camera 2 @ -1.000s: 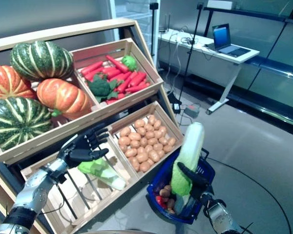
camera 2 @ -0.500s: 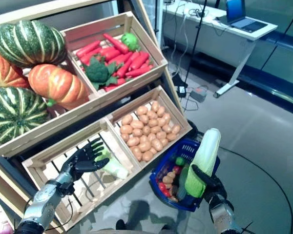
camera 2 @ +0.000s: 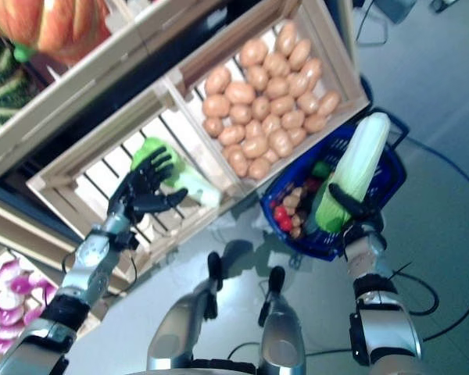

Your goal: Put vegetables into the basket

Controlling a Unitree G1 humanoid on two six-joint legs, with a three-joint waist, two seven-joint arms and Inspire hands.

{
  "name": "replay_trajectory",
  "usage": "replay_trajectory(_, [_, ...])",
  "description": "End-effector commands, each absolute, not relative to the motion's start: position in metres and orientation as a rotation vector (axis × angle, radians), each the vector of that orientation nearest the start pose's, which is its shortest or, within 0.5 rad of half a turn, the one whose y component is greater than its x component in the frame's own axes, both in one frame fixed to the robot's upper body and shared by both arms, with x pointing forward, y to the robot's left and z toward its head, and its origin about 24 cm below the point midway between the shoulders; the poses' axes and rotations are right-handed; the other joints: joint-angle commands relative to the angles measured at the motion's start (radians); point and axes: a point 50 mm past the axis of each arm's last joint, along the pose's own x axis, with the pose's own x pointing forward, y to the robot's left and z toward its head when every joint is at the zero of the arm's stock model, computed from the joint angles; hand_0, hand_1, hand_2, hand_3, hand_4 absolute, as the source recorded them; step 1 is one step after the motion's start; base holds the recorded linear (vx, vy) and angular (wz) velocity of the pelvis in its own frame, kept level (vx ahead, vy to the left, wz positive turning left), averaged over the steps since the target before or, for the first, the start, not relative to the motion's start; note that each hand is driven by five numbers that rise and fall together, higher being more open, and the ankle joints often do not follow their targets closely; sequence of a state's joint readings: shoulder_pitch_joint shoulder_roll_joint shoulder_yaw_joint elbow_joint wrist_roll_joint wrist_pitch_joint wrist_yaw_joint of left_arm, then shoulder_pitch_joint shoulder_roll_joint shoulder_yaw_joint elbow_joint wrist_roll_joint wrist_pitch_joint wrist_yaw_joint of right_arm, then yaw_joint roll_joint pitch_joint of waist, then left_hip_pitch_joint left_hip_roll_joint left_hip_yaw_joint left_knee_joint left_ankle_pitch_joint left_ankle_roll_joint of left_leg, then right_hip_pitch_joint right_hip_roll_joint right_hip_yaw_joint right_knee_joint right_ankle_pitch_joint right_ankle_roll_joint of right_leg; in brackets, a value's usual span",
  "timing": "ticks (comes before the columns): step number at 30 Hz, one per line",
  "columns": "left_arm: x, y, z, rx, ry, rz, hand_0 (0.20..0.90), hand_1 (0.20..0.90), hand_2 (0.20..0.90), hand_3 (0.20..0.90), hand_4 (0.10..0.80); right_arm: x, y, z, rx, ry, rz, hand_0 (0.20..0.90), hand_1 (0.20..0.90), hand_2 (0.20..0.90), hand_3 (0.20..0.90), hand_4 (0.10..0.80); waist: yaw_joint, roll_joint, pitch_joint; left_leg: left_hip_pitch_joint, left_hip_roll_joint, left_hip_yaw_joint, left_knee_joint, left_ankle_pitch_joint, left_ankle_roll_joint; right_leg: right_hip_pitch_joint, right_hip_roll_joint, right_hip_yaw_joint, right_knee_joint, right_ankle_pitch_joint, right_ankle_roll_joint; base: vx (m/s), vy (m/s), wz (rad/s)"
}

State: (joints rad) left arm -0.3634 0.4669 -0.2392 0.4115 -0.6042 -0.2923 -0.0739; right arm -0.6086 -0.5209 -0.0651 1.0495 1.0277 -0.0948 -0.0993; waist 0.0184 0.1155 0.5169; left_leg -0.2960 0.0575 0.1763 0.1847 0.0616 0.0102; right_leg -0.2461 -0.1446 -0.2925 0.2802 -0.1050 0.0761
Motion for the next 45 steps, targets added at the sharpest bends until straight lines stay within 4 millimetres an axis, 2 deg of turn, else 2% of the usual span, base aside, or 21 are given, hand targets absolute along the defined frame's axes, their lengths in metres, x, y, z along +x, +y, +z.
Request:
replay_trajectory(1, [0.316,0.207,0.136,-0.064,-0.449,-0.149,0.900,0.900,0.900,0.900,0.800,0.327,-0.352,0.091,0.505,-0.046,-0.637,0.300,0.300,0.300,0.300,0.400,0.001,-0.037,0.003,-0.079,-0.029,0.017,0.382,-0.294,-0.007,-0.104,-0.021,-0.033,0.289,-0.108,-0.099,-0.072,0.024,0.17])
replay_trajectory(2, [0.315,0.206,0.139,-0.063,-0.463,-0.145,0.900,0.900,0.900,0.900,0.800,0.327,-0.356,0.094,0.504,-0.041,-0.653,0.300,0.300,0.300,0.300,0.400,0.006,-0.039,0.003,-0.132,-0.023,0.020,0.476,-0.340,0.009,-0.158,-0.050,-0.040,0.391,-0.143,-0.105,-0.059,0.033,0.15])
replay_trajectory(6, [0.310,0.203,0.145,-0.036,-0.497,-0.139,0.900,0.900,0.900,0.900,0.800,0.327,-0.366,0.106,0.486,-0.048,-0.683,0.300,0.300,0.300,0.300,0.400,0.016,-0.040,0.003,-0.246,-0.005,0.034,0.674,-0.429,0.038,-0.277,-0.111,-0.041,0.596,-0.216,-0.115,-0.033,0.043,0.00])
replay_trajectory(10, [0.309,0.203,0.150,-0.019,-0.526,-0.135,0.900,0.900,0.900,0.900,0.800,0.328,-0.373,0.116,0.488,-0.037,-0.728,0.300,0.300,0.300,0.300,0.400,0.019,-0.037,0.003,-0.338,0.004,0.039,0.807,-0.480,0.050,-0.378,-0.136,-0.016,0.723,-0.261,-0.118,-0.025,0.027,0.04])
replay_trajectory(12, [0.310,0.204,0.154,-0.021,-0.541,-0.114,0.900,0.900,0.900,0.900,0.800,0.331,-0.372,0.121,0.497,-0.046,-0.726,0.300,0.300,0.300,0.300,0.400,0.017,-0.034,0.003,-0.407,0.012,0.039,0.896,-0.508,0.058,-0.451,-0.147,0.000,0.808,-0.289,-0.130,-0.018,-0.001,-0.04])
replay_trajectory(13, [0.310,0.204,0.154,-0.024,-0.539,-0.112,0.900,0.900,0.900,0.900,0.800,0.332,-0.371,0.121,0.494,-0.043,-0.724,0.300,0.300,0.300,0.300,0.400,0.020,-0.034,0.003,-0.386,0.010,0.039,0.876,-0.507,0.052,-0.433,-0.139,0.003,0.787,-0.285,-0.121,0.000,0.000,0.00])
replay_trajectory(14, [0.310,0.205,0.157,-0.029,-0.548,-0.107,0.900,0.900,0.900,0.900,0.800,0.335,-0.369,0.125,0.490,-0.046,-0.715,0.488,0.488,0.488,0.488,0.525,0.019,-0.034,0.003,-0.424,0.012,0.036,0.917,-0.515,0.056,-0.470,-0.145,0.006,0.826,-0.295,-0.130,0.018,-0.011,0.04])
replay_trajectory(15, [0.310,0.204,0.157,-0.030,-0.552,-0.108,0.900,0.900,0.900,0.900,0.800,0.336,-0.369,0.126,0.487,-0.041,-0.712,0.488,0.488,0.488,0.488,0.525,0.020,-0.033,0.003,-0.434,0.011,0.034,0.926,-0.517,0.054,-0.481,-0.145,0.009,0.835,-0.296,-0.129,-0.019,-0.015,0.04])
replay_trajectory(16, [0.310,0.203,0.157,-0.027,-0.554,-0.107,0.900,0.900,0.900,0.900,0.800,0.336,-0.368,0.127,0.484,-0.041,-0.708,0.900,0.900,0.900,0.900,0.800,0.019,-0.033,0.003,-0.443,0.012,0.031,0.935,-0.518,0.052,-0.490,-0.144,0.013,0.842,-0.296,-0.129,0.000,0.000,0.00])
replay_trajectory(18, [0.310,0.203,0.157,-0.019,-0.557,-0.104,0.900,0.900,0.900,0.900,0.800,0.337,-0.367,0.128,0.482,-0.041,-0.700,0.900,0.900,0.900,0.900,0.800,0.020,-0.032,0.003,-0.433,0.011,0.029,0.922,-0.516,0.046,-0.482,-0.135,0.018,0.829,-0.293,-0.122,0.018,-0.007,0.00])
replay_trajectory(19, [0.309,0.202,0.159,0.001,-0.571,-0.103,0.900,0.900,0.900,0.900,0.800,0.339,-0.366,0.129,0.492,-0.042,-0.691,0.900,0.900,0.900,0.900,0.800,0.020,-0.033,0.003,-0.455,0.014,0.027,0.941,-0.516,0.048,-0.501,-0.137,0.018,0.846,-0.295,-0.129,0.047,-0.013,-0.03])
replay_trajectory(20, [0.308,0.202,0.158,0.003,-0.570,-0.102,0.900,0.900,0.900,0.900,0.800,0.339,-0.366,0.129,0.492,-0.038,-0.690,0.900,0.900,0.900,0.900,0.800,0.021,-0.033,0.003,-0.437,0.012,0.026,0.922,-0.515,0.042,-0.484,-0.132,0.020,0.828,-0.292,-0.122,0.021,-0.017,-0.03])
replay_trajectory(27, [0.308,0.208,0.167,0.049,-0.616,-0.068,0.900,0.900,0.900,0.900,0.800,0.339,-0.365,0.125,0.481,-0.017,-0.661,0.900,0.900,0.900,0.900,0.800,0.023,-0.034,0.003,-0.432,0.018,0.022,0.911,-0.497,0.038,-0.483,-0.123,0.021,0.820,-0.288,-0.122,0.013,-0.010,0.01])
replay_trajectory(33, [0.309,0.216,0.176,0.221,-0.651,0.036,0.900,0.900,0.900,0.900,0.800,0.338,-0.363,0.120,0.464,-0.011,-0.624,0.900,0.900,0.900,0.900,0.800,0.020,-0.038,0.003,-0.412,0.023,0.020,0.896,-0.478,0.031,-0.465,-0.117,0.022,0.810,-0.286,-0.122,0.032,-0.021,-0.02])
replay_trajectory(38, [0.308,0.223,0.190,0.451,-0.724,0.152,0.900,0.900,0.900,0.900,0.800,0.333,-0.365,0.112,0.444,0.006,-0.630,0.900,0.900,0.900,0.900,0.800,0.016,-0.045,0.003,-0.403,0.031,0.023,0.888,-0.465,0.032,-0.458,-0.117,0.020,0.804,-0.284,-0.129,0.015,-0.009,-0.01])
replay_trajectory(42, [0.318,0.239,0.205,1.017,-0.756,0.298,0.900,0.900,0.900,0.900,0.800,0.332,-0.367,0.111,0.423,0.013,-0.611,0.900,0.900,0.900,0.900,0.800,0.004,-0.042,0.003,-0.369,0.037,0.028,0.837,-0.441,0.020,-0.431,-0.104,0.030,0.762,-0.266,-0.116,0.021,0.002,-0.01])
replay_trajectory(45, [0.325,0.245,0.222,1.365,-0.794,0.321,0.900,0.900,0.900,0.900,0.800,0.335,-0.367,0.115,0.391,0.024,-0.581,0.900,0.900,0.900,0.900,0.800,-0.009,-0.038,0.003,-0.366,0.047,0.041,0.817,-0.434,0.019,-0.437,-0.100,0.038,0.747,-0.256,-0.113,-0.017,0.045,-0.04])
